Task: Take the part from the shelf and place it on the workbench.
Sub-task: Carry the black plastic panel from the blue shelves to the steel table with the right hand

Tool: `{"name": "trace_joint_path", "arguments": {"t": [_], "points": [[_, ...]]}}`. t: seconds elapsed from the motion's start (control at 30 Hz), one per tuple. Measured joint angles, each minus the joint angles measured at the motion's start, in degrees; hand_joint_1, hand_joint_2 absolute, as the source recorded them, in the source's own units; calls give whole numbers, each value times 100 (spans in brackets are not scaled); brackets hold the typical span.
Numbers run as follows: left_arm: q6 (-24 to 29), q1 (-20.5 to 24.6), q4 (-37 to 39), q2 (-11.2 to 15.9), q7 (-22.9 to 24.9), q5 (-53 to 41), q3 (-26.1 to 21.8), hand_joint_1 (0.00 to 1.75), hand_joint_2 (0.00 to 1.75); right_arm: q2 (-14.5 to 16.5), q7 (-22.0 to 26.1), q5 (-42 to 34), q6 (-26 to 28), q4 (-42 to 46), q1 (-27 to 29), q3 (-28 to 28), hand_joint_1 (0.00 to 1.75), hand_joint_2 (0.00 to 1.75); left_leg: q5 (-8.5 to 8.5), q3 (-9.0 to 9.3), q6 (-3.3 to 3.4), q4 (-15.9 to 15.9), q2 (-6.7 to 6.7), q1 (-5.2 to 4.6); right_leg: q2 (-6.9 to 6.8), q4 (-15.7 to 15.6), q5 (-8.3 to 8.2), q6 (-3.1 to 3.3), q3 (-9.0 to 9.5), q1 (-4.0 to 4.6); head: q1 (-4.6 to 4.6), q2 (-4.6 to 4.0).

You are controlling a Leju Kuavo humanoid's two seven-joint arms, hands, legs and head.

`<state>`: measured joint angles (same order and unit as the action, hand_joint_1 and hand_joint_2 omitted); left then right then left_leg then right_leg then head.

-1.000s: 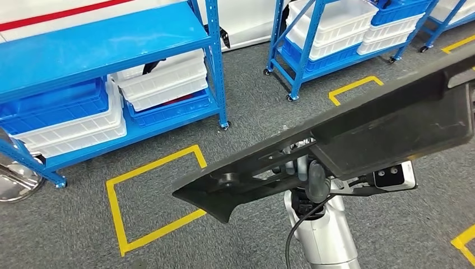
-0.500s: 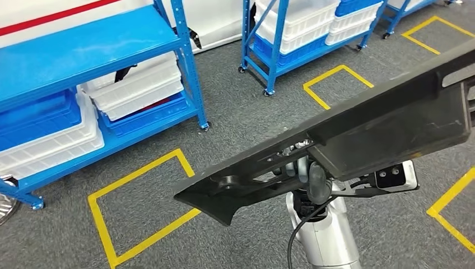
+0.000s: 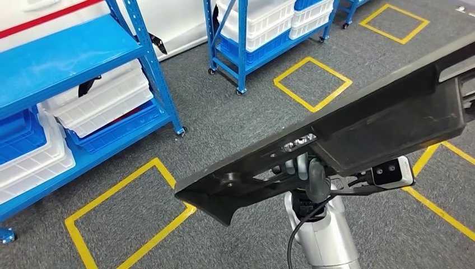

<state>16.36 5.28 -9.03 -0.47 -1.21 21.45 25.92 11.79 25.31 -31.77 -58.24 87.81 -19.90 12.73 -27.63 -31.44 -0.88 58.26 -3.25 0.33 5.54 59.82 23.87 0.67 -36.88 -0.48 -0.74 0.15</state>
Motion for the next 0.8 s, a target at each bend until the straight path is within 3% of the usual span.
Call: {"name": "trace_joint_path", "arguments": {"t": [0.03, 0.1, 0.17, 0.23, 0.27, 0.3, 0.37, 0.43, 0.5, 0.57, 0.63, 0.7, 0.73, 0.77, 0.8], "points": [[-1, 6, 0, -3, 4, -3, 3, 0, 175, -2, -4, -4, 1, -16, 1, 3, 175, 175, 15, 8, 15, -24, 43, -5, 49, -15, -26, -41, -15, -13, -1, 0], [-9, 4, 0, -17, 15, -6, 8, 0, 175, -10, -9, -10, 2, -42, 0, 3, 175, 175, 74, 27, 71, -95, 152, 16, -32, 24, 4, -99, -44, -7, 4, 0], [-20, -9, 0, -27, 27, -13, 15, 0, 175, -21, -18, -19, 6, -65, -11, 6, 175, 175, 120, 34, 118, -147, 274, 29, -305, 475, 299, -135, -247, 5, 17, 0], [-31, -24, 0, -27, 47, -28, 31, 0, 175, -30, -35, -42, 20, -97, -10, 10, 175, 175, 123, 16, 137, -141, 391, 14, -478, 1215, 658, -169, -579, -4, 25, -1], [-35, -30, 0, -28, 58, -35, 39, 0, 175, -34, -42, -56, 31, -114, -3, 12, 175, 175, 120, 11, 137, -134, 450, 11, -505, 1441, 720, -182, -671, -14, 26, -1], [-38, -32, 0, -32, 67, -38, 47, 0, 175, -40, -46, -66, 43, -130, 1, 12, 175, 175, 114, 8, 135, -126, 512, 11, -525, 1446, 670, -190, -652, -22, 27, -1], [-39, -28, 0, -41, 76, -38, 54, 0, 175, -49, -51, -78, 60, -149, -4, 13, 175, 175, 90, 12, 116, -105, 623, 11, -627, 845, 361, -186, -298, -30, 27, 0], [-38, -24, 0, -45, 78, -38, 60, 0, 175, -52, -52, -85, 62, -157, -19, 21, 175, 175, 51, 11, 69, -71, 709, -16, -799, 182, 173, -139, 62, 3, 23, -1], [-38, -24, 0, -45, 80, -39, 72, 0, 175, -55, -52, -91, 58, -173, -29, 36, 175, 175, 25, 12, 14, -52, 784, -43, -829, 1, 180, -75, 133, 39, 16, -1], [-37, -18, -1, -46, 84, -40, 86, 0, 175, -58, -49, -96, 54, -189, -28, 44, 175, 175, -5, 24, -45, -41, 836, -34, -717, -19, 157, -10, 122, 35, 15, 0], [-37, -15, -1, -46, 87, -40, 92, 0, 175, -60, -46, -98, 48, -197, -37, 51, 175, 175, -189, -63, -103, 188, 679, -12, -624, -51, 129, 58, 128, 12, 14, 0], [-37, -25, -2, -46, 91, -40, 96, 0, 175, -60, -46, -99, 44, -212, -43, 71, 175, 175, -547, -357, -134, 847, 453, 2, -532, -60, 114, 98, 127, 2, 10, 0], [-38, -32, -2, -46, 93, -40, 98, 0, 175, -61, -46, -99, 43, -226, -42, 79, 175, 175, -699, -542, -142, 1236, 407, 4, -478, -57, 111, 106, 124, 7, 9, -1], [-37, -35, -2, -46, 94, -40, 99, 0, 175, -61, -46, -99, 43, -242, -40, 84, 175, 175, -764, -682, -144, 1514, 389, 4, -415, -54, 109, 109, 122, 11, 10, -1], [-37, -38, -2, -46, 95, -40, 101, 0, 175, -62, -44, -99, 43, -257, -39, 84, 175, 175, -717, -736, -139, 1596, 381, 4, -349, -47, 108, 110, 122, 14, 9, -1]]}}
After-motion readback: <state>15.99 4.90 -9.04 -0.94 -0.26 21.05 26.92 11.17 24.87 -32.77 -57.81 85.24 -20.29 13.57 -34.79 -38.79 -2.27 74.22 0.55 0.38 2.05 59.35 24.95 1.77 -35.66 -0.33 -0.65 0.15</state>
